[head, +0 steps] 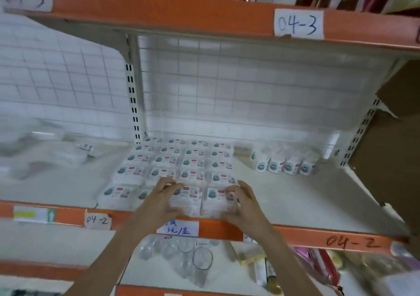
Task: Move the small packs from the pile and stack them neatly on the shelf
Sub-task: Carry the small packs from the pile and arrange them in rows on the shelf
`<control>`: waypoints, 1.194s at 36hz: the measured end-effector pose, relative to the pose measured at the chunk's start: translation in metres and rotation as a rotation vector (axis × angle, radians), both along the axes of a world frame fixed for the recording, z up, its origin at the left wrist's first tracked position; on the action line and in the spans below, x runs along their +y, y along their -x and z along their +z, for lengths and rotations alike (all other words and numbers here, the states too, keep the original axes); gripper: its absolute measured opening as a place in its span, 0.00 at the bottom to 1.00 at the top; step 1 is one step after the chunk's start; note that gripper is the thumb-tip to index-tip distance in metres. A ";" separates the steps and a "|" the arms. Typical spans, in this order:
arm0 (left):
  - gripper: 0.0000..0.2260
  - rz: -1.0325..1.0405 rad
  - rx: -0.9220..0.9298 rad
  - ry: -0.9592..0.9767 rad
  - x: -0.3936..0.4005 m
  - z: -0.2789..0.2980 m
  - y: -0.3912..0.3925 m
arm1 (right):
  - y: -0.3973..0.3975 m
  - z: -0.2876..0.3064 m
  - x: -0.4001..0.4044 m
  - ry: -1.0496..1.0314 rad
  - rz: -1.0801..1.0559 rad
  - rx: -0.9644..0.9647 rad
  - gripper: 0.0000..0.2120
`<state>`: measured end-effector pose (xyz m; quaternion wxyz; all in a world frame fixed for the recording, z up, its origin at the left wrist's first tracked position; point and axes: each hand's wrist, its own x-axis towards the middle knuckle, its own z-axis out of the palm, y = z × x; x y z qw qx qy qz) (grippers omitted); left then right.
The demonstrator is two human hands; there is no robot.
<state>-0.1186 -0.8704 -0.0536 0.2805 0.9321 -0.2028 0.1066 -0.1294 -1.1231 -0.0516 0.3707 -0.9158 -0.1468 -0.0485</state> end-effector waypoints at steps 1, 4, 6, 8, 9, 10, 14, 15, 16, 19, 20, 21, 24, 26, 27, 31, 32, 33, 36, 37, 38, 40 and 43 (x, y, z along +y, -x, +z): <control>0.28 0.004 -0.008 0.001 0.000 -0.001 0.001 | 0.000 -0.001 0.000 -0.012 0.005 0.001 0.25; 0.27 0.002 -0.040 0.020 -0.003 -0.003 0.001 | 0.000 0.000 -0.003 -0.037 0.016 0.010 0.24; 0.27 -0.019 -0.056 0.016 -0.005 -0.005 -0.001 | 0.001 0.000 -0.005 -0.037 0.015 -0.008 0.23; 0.26 -0.024 -0.073 0.031 -0.005 -0.006 -0.003 | 0.001 -0.001 -0.005 -0.041 0.014 -0.024 0.22; 0.26 -0.011 -0.085 0.037 -0.006 -0.005 -0.003 | 0.002 -0.001 -0.006 -0.043 0.014 -0.033 0.22; 0.26 0.004 -0.087 0.040 -0.006 -0.006 -0.003 | 0.003 -0.001 -0.005 -0.044 0.012 -0.039 0.21; 0.26 0.035 -0.085 0.039 -0.004 -0.008 0.000 | 0.007 -0.001 -0.005 -0.037 0.012 -0.041 0.21; 0.26 0.034 -0.081 0.039 -0.004 -0.009 0.000 | 0.007 0.000 -0.004 -0.035 0.011 -0.036 0.21; 0.26 0.034 -0.082 0.039 -0.003 -0.008 0.000 | 0.007 0.000 -0.004 -0.034 0.010 -0.032 0.21; 0.27 0.030 -0.070 0.034 -0.003 -0.006 -0.001 | 0.005 0.001 -0.001 -0.025 0.004 -0.022 0.20; 0.27 0.024 -0.068 0.027 -0.003 -0.005 -0.001 | 0.005 0.001 -0.001 -0.026 0.004 -0.019 0.20; 0.27 0.022 -0.065 0.020 -0.003 -0.005 -0.002 | 0.004 0.001 0.000 -0.025 0.002 -0.017 0.21; 0.27 0.029 -0.060 -0.006 -0.004 -0.006 -0.001 | 0.005 0.001 0.002 -0.014 0.000 -0.013 0.21; 0.27 0.045 -0.063 -0.032 -0.005 -0.005 0.000 | 0.005 0.000 0.003 0.016 -0.012 -0.014 0.21; 0.27 0.054 -0.066 -0.052 -0.005 -0.005 0.000 | 0.005 0.000 0.003 0.035 -0.025 -0.007 0.22; 0.26 0.071 -0.075 -0.124 -0.007 0.001 0.001 | 0.008 0.001 0.005 0.140 -0.082 -0.021 0.25; 0.26 0.072 -0.079 -0.139 -0.008 0.002 0.001 | 0.010 0.002 0.006 0.159 -0.092 -0.036 0.26; 0.26 0.076 -0.080 -0.162 -0.008 0.004 0.000 | 0.012 0.003 0.007 0.176 -0.102 -0.054 0.26; 0.31 0.087 -0.045 -0.243 -0.007 0.008 0.000 | 0.019 0.004 0.011 0.191 -0.125 -0.106 0.30; 0.34 0.095 -0.034 -0.248 -0.007 0.009 0.002 | 0.023 0.006 0.012 0.170 -0.134 -0.119 0.30; 0.36 0.107 -0.041 -0.235 -0.007 0.010 0.005 | 0.028 0.007 0.013 0.153 -0.143 -0.144 0.30; 0.35 0.123 -0.152 -0.188 -0.007 0.008 0.013 | 0.038 0.007 0.012 0.154 -0.149 -0.212 0.25; 0.24 0.134 -0.352 -0.111 -0.009 -0.002 0.035 | 0.060 0.000 0.010 0.198 -0.164 -0.312 0.20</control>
